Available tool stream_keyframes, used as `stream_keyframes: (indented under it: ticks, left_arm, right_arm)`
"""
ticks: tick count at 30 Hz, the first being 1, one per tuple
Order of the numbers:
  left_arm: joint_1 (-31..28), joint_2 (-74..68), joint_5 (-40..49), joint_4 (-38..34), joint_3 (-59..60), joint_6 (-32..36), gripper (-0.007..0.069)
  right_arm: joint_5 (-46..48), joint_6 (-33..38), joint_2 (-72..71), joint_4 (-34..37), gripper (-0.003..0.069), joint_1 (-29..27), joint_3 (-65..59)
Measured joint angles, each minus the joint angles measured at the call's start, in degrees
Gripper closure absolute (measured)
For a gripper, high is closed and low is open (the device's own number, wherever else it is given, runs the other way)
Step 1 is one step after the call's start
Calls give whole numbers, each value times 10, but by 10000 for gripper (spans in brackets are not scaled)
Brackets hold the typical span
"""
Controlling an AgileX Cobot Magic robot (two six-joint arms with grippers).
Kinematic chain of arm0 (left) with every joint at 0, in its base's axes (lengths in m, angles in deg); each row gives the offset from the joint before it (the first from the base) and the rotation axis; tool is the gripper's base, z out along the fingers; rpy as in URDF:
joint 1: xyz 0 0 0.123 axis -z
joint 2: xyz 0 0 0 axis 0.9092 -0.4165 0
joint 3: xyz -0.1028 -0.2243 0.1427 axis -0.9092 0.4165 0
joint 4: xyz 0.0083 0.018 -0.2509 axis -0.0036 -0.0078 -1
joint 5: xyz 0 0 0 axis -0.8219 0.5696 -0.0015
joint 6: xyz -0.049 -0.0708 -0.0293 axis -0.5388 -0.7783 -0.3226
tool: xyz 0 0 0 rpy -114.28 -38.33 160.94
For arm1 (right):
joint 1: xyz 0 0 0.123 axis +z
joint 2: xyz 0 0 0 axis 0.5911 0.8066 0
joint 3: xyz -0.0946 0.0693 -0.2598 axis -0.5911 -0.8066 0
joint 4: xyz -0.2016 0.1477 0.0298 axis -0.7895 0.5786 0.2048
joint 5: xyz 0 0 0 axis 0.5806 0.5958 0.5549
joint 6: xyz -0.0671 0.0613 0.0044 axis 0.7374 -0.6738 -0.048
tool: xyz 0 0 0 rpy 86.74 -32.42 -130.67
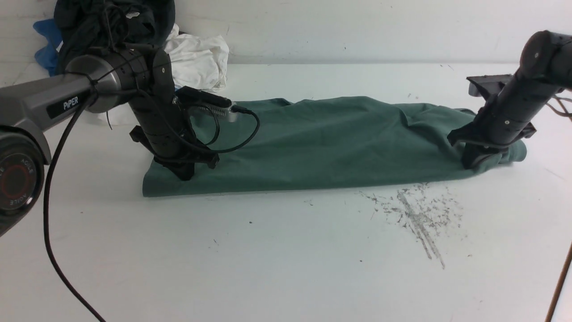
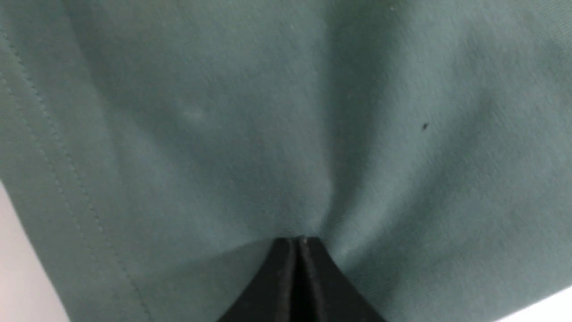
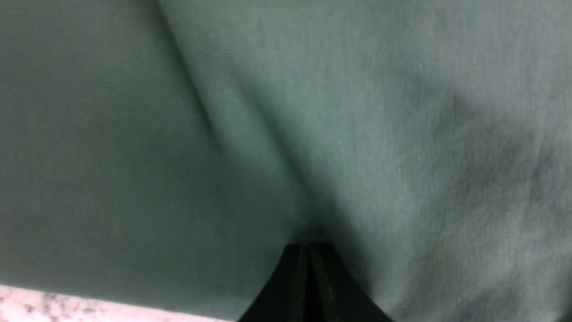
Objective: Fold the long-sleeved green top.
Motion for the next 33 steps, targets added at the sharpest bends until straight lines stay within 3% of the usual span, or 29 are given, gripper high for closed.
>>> stream_keyframes:
  ticks: [5,12,19,20,22,24,27,30,33]
  left_arm:
    - [0,29,6,0,8,1,632]
    - [0,212,-4,-13,10,1,632]
    - [0,432,-18,-67,69,50,631]
    - [0,480,-26,-67,98,56,631]
    - [0,529,-38,-62,128,58,631]
    - [0,621,-64,-38,189,57,631]
    - [0,719,-84,-8,247,53,631]
    - [0,838,-110,30,319,48,631]
    - [0,952,-146,78,406,-7,631]
  right_arm:
    - [3,11,-26,29,673,-3,1]
    - [-19,3,-80,19,653,-34,32]
    - [-22,-38,-22,7,458,-76,31]
    - [-25,-50,-9,6,400,-78,31]
    - [-28,-61,1,8,340,-78,31]
    - [-41,-72,17,15,222,-78,31]
    - [-51,-74,30,28,157,-78,32]
    - [-56,-74,39,54,151,-78,34]
    - [-62,-74,45,74,229,-78,37]
